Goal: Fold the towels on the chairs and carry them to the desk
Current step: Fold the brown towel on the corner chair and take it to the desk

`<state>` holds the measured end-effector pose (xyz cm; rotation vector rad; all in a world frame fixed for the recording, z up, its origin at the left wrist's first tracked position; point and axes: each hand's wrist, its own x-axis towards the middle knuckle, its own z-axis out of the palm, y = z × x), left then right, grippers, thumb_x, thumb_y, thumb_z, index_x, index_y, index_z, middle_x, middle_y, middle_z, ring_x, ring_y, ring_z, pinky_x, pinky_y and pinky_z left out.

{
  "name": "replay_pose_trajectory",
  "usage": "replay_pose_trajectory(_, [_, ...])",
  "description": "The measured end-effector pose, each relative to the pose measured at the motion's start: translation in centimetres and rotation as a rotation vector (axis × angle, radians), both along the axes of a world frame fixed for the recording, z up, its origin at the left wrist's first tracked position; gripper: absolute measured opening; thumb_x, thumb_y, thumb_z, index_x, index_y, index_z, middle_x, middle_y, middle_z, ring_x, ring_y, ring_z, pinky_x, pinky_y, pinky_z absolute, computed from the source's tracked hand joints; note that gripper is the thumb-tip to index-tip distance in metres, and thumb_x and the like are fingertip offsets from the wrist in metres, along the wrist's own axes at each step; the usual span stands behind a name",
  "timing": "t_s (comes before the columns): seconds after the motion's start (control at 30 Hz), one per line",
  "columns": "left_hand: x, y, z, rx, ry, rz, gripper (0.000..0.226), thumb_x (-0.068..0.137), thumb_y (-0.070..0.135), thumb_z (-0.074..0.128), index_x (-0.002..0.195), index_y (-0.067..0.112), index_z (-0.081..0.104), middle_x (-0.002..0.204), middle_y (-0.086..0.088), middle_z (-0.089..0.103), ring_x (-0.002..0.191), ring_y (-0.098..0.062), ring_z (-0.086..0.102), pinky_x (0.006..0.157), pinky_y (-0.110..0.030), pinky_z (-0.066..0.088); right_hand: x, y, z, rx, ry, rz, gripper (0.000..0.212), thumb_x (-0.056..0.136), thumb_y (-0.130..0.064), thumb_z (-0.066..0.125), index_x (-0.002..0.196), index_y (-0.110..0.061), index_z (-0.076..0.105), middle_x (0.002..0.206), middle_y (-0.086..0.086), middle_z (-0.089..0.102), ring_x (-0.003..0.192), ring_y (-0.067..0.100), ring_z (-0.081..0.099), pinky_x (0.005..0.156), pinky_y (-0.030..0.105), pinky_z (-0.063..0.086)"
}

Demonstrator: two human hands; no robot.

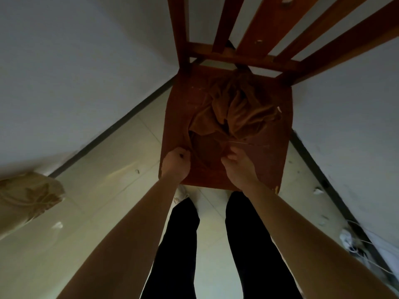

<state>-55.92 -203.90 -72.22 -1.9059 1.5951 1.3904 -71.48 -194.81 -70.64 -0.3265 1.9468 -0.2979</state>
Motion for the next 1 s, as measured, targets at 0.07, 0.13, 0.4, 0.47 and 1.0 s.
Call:
replay_pose_trajectory(0.07, [1.1, 0.7, 0.2, -0.008, -0.022, 0.032, 0.028, 0.101, 0.027, 0.044, 0.108, 0.014, 0.068, 0.095, -0.004, 0.063, 0.083, -0.021, 0.054, 0.071, -0.029, 0.041, -0.1, -0.8, -0.7, 0.004, 0.030, -0.079, 0.045, 0.095, -0.041, 0.051, 0.136, -0.021, 0.053, 0.110, 0.000, 0.067, 0.103, 0.019, 0.058, 0.083, 0.030, 0.036])
replay_pose_trajectory(0.13, [2.5, 1.2, 0.5, 0.007, -0.047, 0.060, 0.026, 0.098, 0.027, 0.046, 0.102, 0.014, 0.068, 0.097, -0.008, 0.068, 0.087, -0.026, 0.061, 0.074, -0.033, 0.049, 0.4, -1.8, -1.2, 0.022, 0.043, -0.173, 0.044, 0.094, -0.048, 0.050, 0.121, -0.016, 0.061, 0.089, -0.002, 0.062, 0.087, 0.019, 0.058, 0.072, 0.029, 0.037])
replay_pose_trajectory(0.4, [1.2, 1.0, -0.4, 0.075, 0.046, 0.205, 0.056, 0.087, 0.066, 0.053, 0.079, 0.012, 0.068, 0.079, -0.001, 0.066, 0.078, -0.021, 0.063, 0.070, -0.033, 0.049, 0.8, -2.0, -2.1, -0.005, 0.002, -0.193, 0.017, 0.092, -0.046, 0.062, 0.092, -0.030, 0.067, 0.107, 0.004, 0.070, 0.103, 0.025, 0.066, 0.095, 0.048, 0.053])
replay_pose_trajectory(0.47, [-0.4, 1.8, -1.2, 0.083, 0.033, 0.150, 0.056, 0.084, 0.064, 0.060, 0.075, 0.010, 0.069, 0.079, -0.005, 0.069, 0.075, -0.020, 0.063, 0.070, -0.032, 0.049, 0.4, -0.8, -1.5, 0.002, -0.071, -0.209, 0.015, 0.092, -0.043, 0.064, 0.080, -0.035, 0.060, 0.100, 0.002, 0.071, 0.101, 0.024, 0.067, 0.096, 0.049, 0.053])
replay_pose_trajectory(1.0, [-1.9, 5.7, 4.4, -0.078, 0.236, 0.427, 0.019, 0.101, 0.013, 0.048, 0.088, 0.026, 0.046, 0.088, -0.002, 0.058, 0.085, -0.019, 0.062, 0.068, -0.026, 0.048, -1.9, -0.4, 1.6, -0.249, -0.646, -1.300, 0.041, 0.095, -0.004, 0.049, 0.136, -0.006, 0.052, 0.129, 0.016, 0.061, 0.114, 0.030, 0.062, 0.105, 0.043, 0.047])
